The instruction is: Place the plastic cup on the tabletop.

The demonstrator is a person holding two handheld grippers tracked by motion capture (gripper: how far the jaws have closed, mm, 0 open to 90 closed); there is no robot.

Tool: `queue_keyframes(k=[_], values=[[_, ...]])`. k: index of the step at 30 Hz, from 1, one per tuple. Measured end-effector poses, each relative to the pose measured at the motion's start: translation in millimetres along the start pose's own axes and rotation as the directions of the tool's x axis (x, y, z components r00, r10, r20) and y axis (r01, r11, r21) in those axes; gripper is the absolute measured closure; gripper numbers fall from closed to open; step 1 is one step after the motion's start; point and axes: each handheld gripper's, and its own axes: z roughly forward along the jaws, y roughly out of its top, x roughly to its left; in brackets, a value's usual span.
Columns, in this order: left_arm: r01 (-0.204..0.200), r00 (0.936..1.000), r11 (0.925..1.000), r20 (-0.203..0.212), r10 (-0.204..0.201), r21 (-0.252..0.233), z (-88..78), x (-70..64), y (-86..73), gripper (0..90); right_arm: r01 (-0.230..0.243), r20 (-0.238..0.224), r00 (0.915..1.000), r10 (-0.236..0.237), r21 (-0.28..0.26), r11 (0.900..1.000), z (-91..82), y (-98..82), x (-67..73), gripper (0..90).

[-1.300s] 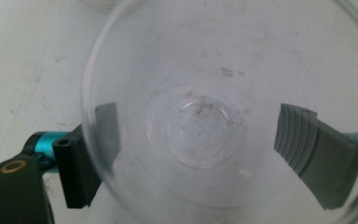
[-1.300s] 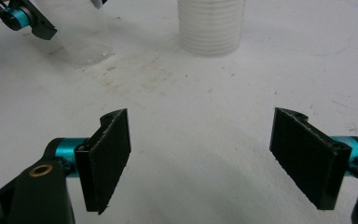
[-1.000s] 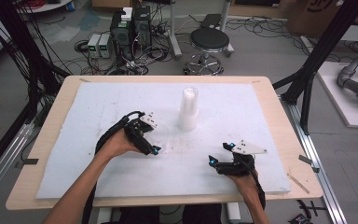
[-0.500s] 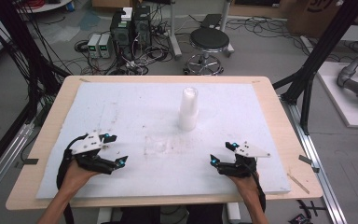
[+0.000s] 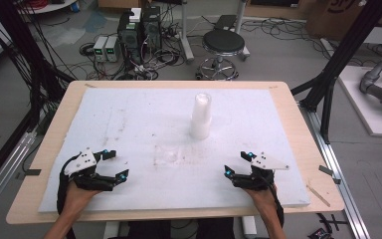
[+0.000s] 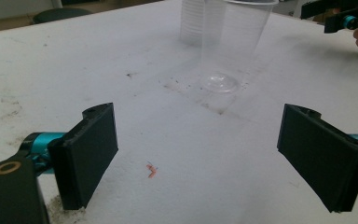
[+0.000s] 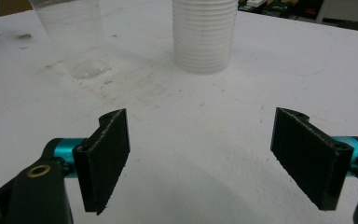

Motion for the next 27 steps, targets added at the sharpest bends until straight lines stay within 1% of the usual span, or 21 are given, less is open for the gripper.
queue_keyframes(k=[3, 5, 8, 12, 15, 17, 20, 22, 23, 25, 27], values=[[0.010, 0.9999, 0.9997, -0.007, -0.010, -0.020, -1.5, 0.9, -1.0, 12.1, 0.015, 0.003, 0.9999, -0.015, -0.011, 1.000, -0.3, -0.3, 0.2, 19.7], [0.012, 0.9999, 0.9997, 0.001, -0.012, -0.023, -1.6, 1.2, -1.3, 12.1, 0.010, 0.001, 1.0000, -0.010, -0.012, 1.000, -0.8, -0.4, 0.6, 19.7], [0.016, 0.9999, 0.9995, -0.006, -0.016, -0.027, -1.8, 1.5, -1.6, 12.1, 0.007, -0.007, 0.9999, -0.007, -0.015, 1.000, -1.1, -0.6, -0.3, 19.8], [0.043, 0.9990, 0.9987, -0.014, -0.043, -0.029, -2.0, 3.6, -1.8, 12.1, 0.001, -0.009, 1.0000, -0.001, -0.030, 1.000, -2.5, -1.1, -0.8, 19.8], [0.053, 0.9985, 0.9982, -0.012, -0.053, -0.027, -2.0, 5.0, -1.7, 12.1, 0.001, -0.012, 0.9999, -0.002, -0.037, 0.999, -3.2, -1.4, -1.1, 19.7], [0.069, 0.9974, 0.9970, -0.014, -0.070, -0.034, -2.4, 6.1, -1.9, 12.1, 0.002, -0.010, 0.9999, -0.002, -0.042, 0.999, -3.7, -1.6, -1.0, 19.7], [0.086, 0.9963, 0.9954, -0.001, -0.086, -0.044, -3.3, 7.8, -2.4, 12.1, -0.004, -0.017, 0.9999, 0.004, -0.042, 0.999, -3.4, -1.6, -1.5, 19.7], [0.084, 0.9964, 0.9955, 0.005, -0.084, -0.044, -3.5, 8.5, -2.5, 12.1, -0.011, -0.031, 0.9995, 0.010, -0.042, 0.999, -3.5, -1.6, -2.4, 19.7], [0.085, 0.9964, 0.9953, 0.004, -0.085, -0.046, -3.6, 8.1, -2.5, 12.1, -0.010, -0.030, 0.9995, 0.009, -0.046, 0.999, -4.0, -1.8, -2.5, 19.7], [0.080, 0.9968, 0.9959, -0.001, -0.080, -0.043, -4.0, 7.3, -2.6, 12.1, -0.005, -0.027, 0.9996, 0.004, -0.058, 0.998, -5.3, -2.4, -2.2, 19.7], [0.085, 0.9962, 0.9951, -0.014, -0.086, -0.049, -4.3, 7.2, -2.6, 12.2, 0.000, -0.028, 0.9996, -0.002, -0.060, 0.998, -5.2, -2.4, -2.4, 19.7]])
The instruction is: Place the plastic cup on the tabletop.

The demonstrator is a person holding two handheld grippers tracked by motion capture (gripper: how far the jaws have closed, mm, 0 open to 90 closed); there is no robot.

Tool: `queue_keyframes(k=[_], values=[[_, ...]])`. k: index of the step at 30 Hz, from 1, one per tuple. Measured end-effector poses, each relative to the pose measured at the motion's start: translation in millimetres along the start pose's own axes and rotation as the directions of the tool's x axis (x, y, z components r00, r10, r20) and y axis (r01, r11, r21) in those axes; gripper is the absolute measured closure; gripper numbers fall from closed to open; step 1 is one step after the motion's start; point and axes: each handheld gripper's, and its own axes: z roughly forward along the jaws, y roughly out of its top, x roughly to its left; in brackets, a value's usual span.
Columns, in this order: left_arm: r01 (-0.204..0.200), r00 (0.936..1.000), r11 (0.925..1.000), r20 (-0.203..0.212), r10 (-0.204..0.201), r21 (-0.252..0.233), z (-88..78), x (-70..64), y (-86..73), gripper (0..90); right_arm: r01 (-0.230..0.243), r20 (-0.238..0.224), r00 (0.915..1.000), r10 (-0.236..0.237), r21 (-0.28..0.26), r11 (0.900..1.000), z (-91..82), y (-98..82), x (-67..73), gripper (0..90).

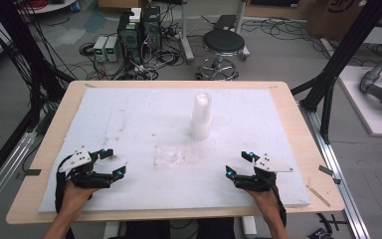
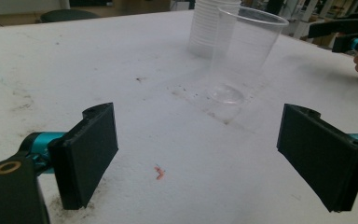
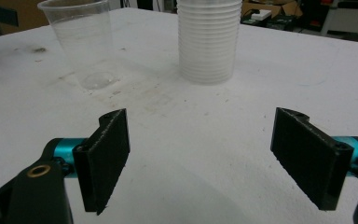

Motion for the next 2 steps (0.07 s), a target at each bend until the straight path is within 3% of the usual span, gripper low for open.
queue_keyframes(k=[2], values=[[0.013, 0.9999, 0.9999, -0.008, -0.013, 0.002, 0.2, 1.1, 0.0, 12.2, -0.007, -0.003, 1.0000, 0.007, 0.005, 1.000, 0.3, 0.0, 0.3, 19.7]])
